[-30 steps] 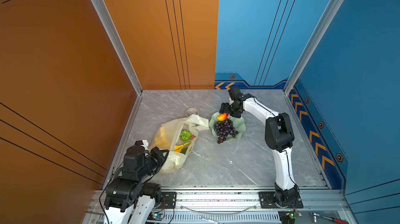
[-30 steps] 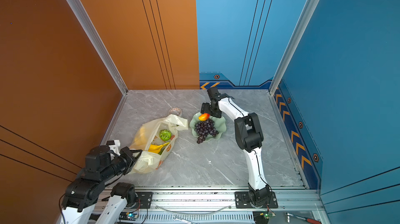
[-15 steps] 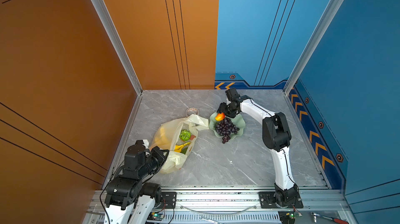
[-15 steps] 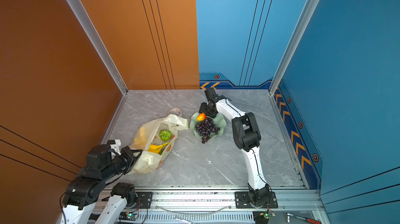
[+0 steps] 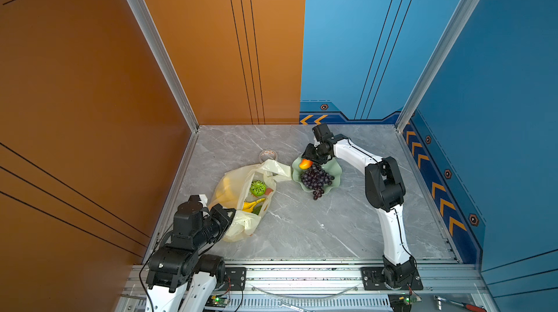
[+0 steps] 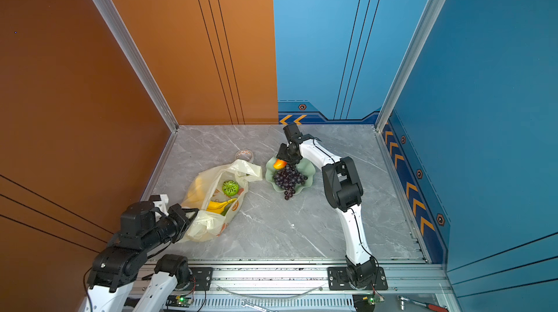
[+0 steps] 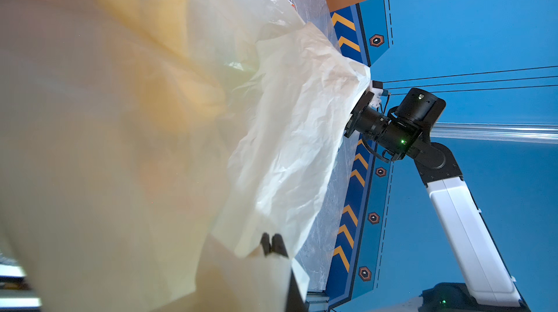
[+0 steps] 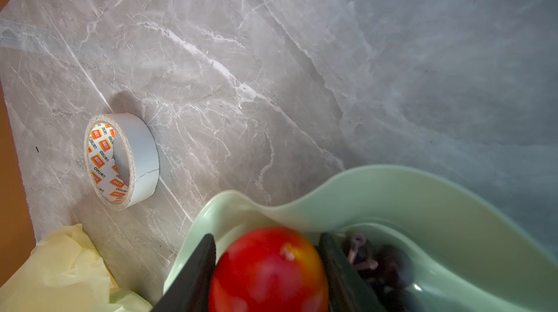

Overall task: Place the fruits into the plastic bag
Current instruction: 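Close the right gripper on the red-yellow fruit and lift it, then carry the red-yellow fruit with the right gripper over the bag mouth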

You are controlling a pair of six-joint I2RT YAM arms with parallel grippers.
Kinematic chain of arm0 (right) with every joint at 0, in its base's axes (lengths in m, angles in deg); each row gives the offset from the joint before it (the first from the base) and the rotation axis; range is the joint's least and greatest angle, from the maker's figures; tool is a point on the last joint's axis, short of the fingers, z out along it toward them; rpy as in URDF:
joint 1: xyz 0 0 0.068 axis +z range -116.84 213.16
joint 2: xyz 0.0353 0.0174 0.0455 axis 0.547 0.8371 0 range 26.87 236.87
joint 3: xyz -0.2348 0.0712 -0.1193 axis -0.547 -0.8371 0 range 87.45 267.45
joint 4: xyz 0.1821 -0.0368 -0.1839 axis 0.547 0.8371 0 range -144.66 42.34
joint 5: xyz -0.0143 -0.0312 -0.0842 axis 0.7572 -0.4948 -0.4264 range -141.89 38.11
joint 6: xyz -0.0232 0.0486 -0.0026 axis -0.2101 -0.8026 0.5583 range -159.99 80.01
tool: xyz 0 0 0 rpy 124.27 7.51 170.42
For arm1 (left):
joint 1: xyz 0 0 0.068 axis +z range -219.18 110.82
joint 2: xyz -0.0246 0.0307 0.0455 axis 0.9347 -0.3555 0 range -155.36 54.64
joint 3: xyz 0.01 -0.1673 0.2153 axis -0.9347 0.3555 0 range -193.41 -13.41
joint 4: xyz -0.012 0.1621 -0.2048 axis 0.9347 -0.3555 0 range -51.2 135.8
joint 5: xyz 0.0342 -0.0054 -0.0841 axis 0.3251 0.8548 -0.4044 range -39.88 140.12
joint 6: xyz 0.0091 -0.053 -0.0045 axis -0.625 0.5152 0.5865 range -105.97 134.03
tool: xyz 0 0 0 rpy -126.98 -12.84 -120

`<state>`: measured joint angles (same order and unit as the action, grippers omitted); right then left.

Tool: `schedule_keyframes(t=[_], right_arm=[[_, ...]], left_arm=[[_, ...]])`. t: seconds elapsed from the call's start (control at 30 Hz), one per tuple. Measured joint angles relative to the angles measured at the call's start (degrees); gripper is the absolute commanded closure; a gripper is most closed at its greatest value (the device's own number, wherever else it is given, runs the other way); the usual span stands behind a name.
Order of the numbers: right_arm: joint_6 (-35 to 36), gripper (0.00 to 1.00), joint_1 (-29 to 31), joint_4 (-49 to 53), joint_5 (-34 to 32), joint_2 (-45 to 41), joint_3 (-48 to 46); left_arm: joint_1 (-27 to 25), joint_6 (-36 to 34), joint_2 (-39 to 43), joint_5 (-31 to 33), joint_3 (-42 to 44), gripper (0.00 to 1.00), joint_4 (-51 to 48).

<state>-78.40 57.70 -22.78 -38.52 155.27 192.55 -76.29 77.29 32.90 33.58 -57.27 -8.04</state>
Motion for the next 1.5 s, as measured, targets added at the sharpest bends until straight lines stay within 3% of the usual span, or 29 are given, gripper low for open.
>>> schedule_keyframes(t=[0.33,0.63,0.83,1.1,1.33,1.5], right_arm=[[0.02,0.53,-1.86,-2.60,0.59,-6.58,-3.98],[-0.07,0.53,-4.22,-6.12,4.26,-17.29,-6.36],[-0.46,0.53,-2.75,-6.99,6.34,-26.97,-9.42],[-0.15,0.53,9.46,-7.45,5.92,-36.17,-12.15],[0.22,0.53,24.41,-7.52,2.67,-35.39,-13.42],[-0.87,0.53,28.55,-9.81,1.40,-31.28,-14.14]], left_arm=[[0.00,0.02,0.52,0.00,0.00,1.00,-0.04],[0.00,0.02,1.07,0.00,-0.46,1.00,-0.46],[0.00,0.04,2.03,0.00,-0.98,1.00,-0.48],[-0.02,0.22,3.32,0.00,-0.98,1.00,-1.09],[-0.02,0.20,3.32,-0.02,-0.98,1.00,-1.27],[-0.02,0.20,3.28,-0.02,-0.98,1.00,-1.27]])
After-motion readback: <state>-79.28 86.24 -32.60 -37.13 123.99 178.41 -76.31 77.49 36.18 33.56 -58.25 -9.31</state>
